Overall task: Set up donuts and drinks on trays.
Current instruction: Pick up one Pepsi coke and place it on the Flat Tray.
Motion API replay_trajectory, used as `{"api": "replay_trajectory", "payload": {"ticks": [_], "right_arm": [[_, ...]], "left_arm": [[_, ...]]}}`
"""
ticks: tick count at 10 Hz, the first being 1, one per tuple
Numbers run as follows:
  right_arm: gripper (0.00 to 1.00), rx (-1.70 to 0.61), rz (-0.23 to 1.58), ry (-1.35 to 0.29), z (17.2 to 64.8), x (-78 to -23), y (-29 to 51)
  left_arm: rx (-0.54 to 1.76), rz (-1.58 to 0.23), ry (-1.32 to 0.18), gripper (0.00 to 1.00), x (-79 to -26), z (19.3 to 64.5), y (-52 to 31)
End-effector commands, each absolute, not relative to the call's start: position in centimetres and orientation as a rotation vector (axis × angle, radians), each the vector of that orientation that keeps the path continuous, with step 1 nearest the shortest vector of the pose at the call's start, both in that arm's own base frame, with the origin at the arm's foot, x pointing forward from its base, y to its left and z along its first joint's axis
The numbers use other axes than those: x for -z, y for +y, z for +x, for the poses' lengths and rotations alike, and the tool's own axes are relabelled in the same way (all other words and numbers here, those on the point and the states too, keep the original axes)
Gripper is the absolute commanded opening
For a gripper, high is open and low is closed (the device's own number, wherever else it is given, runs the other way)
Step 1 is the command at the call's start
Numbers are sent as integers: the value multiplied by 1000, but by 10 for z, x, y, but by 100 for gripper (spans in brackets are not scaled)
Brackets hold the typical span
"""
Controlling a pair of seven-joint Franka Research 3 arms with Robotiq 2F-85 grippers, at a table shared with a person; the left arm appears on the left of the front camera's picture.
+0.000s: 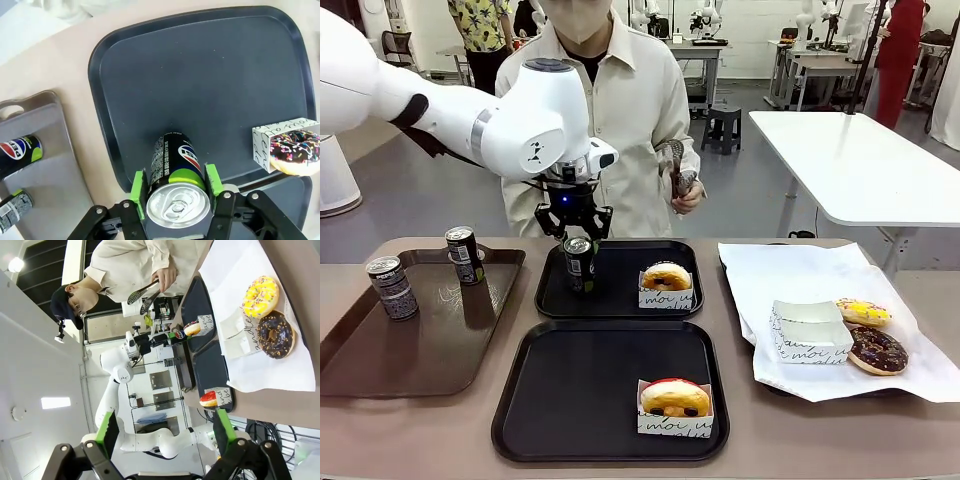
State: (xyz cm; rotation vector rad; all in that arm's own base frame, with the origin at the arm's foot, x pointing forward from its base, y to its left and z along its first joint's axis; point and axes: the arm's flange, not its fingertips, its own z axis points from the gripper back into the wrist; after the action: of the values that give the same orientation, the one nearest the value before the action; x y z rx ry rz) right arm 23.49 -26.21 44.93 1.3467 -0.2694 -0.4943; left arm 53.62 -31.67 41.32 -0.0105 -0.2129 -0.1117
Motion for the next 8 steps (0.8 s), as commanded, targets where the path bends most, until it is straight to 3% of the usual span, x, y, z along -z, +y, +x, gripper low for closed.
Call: {"api": "replay_trajectory", "payload": {"ticks": [1,2,3,8], "right_arm": [[100,493,1355,-267,235,-450,-262],[100,493,1355,-267,235,-450,-262],[100,493,1355,-267,235,-450,-262],[100,493,1355,-267,235,-450,-262]], "left_arm": [[78,10,-249,80,-414,542,-318],[78,14,-237,85,-413,543,-316],[77,14,-226,100,-412,544,-313],[106,-47,-209,100,-448,519,-300]]}}
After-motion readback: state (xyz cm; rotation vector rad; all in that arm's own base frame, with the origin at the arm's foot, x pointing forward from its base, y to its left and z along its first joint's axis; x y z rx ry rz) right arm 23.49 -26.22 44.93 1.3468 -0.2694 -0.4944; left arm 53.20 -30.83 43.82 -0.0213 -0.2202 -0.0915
